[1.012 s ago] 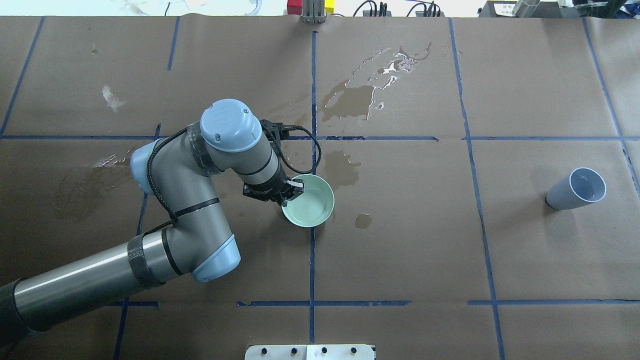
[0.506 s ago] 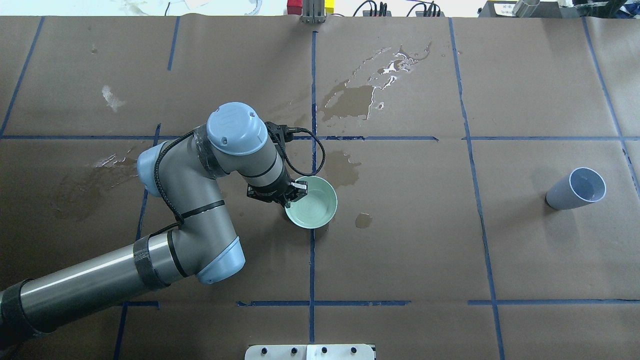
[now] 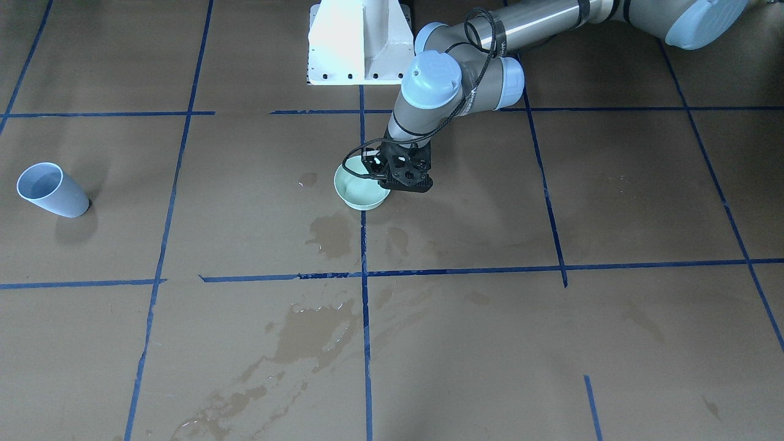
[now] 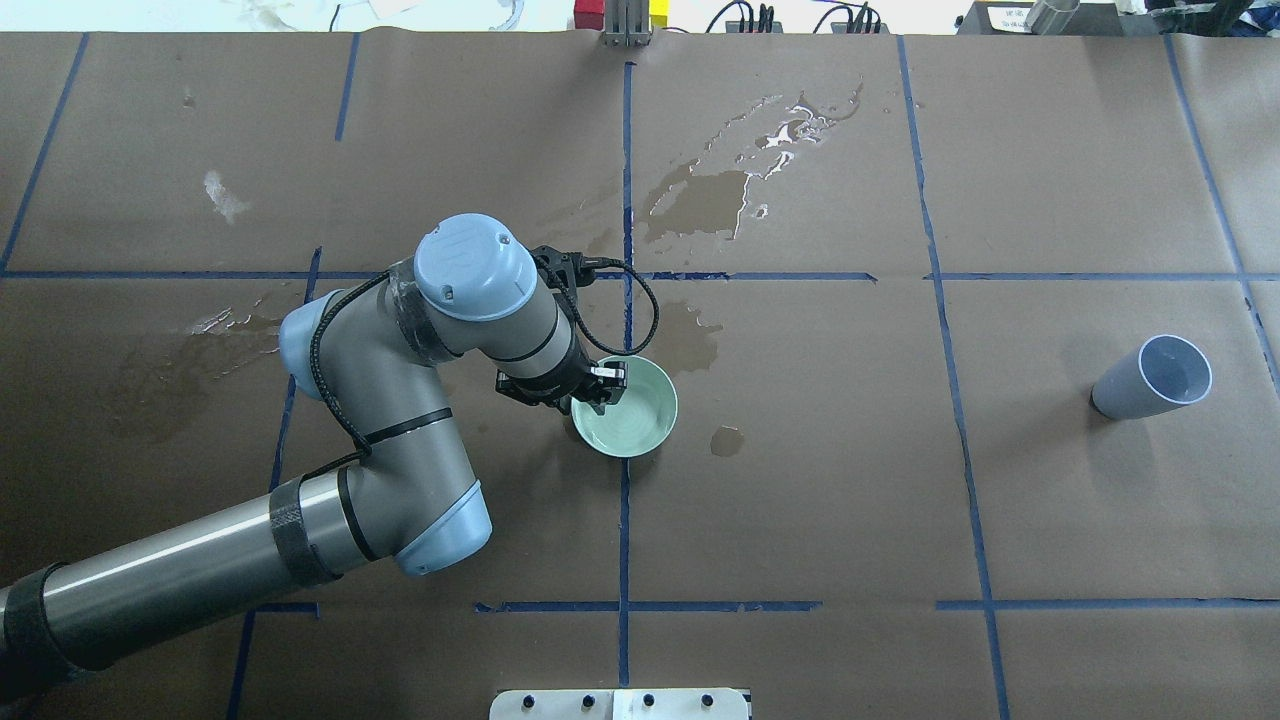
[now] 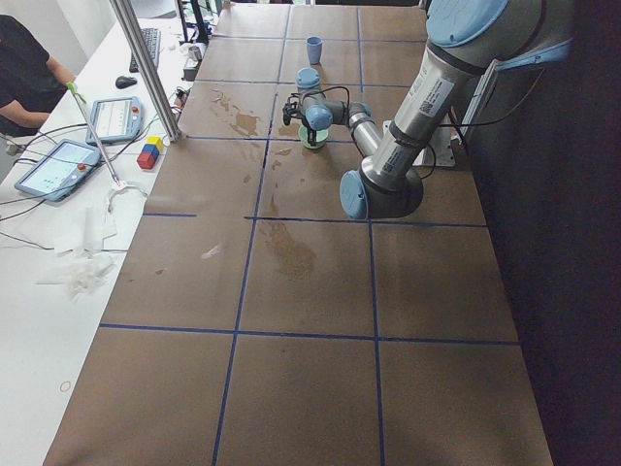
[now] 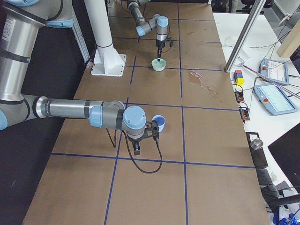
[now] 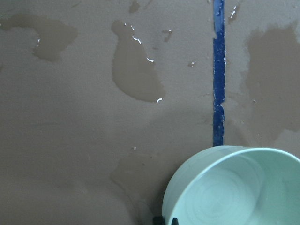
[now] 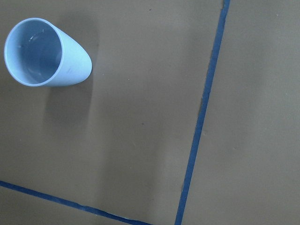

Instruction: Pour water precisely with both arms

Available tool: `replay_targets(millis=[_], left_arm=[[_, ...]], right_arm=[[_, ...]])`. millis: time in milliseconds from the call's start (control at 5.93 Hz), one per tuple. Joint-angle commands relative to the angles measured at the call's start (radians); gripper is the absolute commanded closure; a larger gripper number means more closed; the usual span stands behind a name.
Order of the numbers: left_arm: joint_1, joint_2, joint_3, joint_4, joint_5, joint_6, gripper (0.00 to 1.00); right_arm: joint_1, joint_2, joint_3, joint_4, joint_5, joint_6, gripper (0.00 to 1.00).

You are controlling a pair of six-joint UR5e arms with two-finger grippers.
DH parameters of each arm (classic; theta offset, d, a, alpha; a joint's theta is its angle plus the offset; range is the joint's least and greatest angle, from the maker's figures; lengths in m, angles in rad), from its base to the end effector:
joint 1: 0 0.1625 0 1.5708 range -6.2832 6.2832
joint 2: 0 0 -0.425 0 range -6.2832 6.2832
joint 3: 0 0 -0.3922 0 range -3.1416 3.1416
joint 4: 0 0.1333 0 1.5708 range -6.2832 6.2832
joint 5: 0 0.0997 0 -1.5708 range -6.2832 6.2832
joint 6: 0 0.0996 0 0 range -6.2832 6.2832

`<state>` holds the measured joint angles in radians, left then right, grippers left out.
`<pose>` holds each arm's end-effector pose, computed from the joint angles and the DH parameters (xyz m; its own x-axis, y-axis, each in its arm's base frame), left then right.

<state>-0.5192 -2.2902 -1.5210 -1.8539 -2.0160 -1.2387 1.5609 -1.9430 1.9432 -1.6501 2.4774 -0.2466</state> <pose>0.5790 -0.4350 0.2096 0.5223 0.0404 -0.8518 -0.0287 0.9991 0.0298 0.0516 -0.3327 0.6274 0.5959 -0.1889 0.7805 0.1602 0.9804 0.1150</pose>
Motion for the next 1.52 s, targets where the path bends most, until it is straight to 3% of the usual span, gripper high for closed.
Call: replay_targets(millis=[0, 337, 675, 1012, 1181, 1349], left_arm=[[-0.016, 0.005, -0.033, -0.094, 0.000, -0.127, 0.00], [-0.031, 0.052, -0.130, -0.096, 0.000, -0.165, 0.00], [-0.031, 0.095, -0.165, -0.096, 0.000, -0.168, 0.00], [-0.036, 0.110, -0.210, -0.096, 0.006, -0.217, 0.00], [-0.038, 0.129, -0.231, -0.096, 0.010, -0.232, 0.00], [-0.038, 0.132, -0.232, -0.096, 0.017, -0.232, 0.00]], right_arm=[[-0.019, 0.001, 0.013, 0.074, 0.003, 0.013, 0.00], [-0.089, -0.010, 0.010, 0.325, 0.008, 0.146, 0.00], [-0.242, -0.042, 0.008, 0.691, -0.015, 0.593, 0.00], [-0.464, -0.068, 0.011, 1.009, -0.168, 1.003, 0.00], [-0.560, -0.145, 0.011, 1.178, -0.333, 1.067, 0.00], [-0.614, -0.181, 0.011, 1.243, -0.454, 1.078, 0.00]])
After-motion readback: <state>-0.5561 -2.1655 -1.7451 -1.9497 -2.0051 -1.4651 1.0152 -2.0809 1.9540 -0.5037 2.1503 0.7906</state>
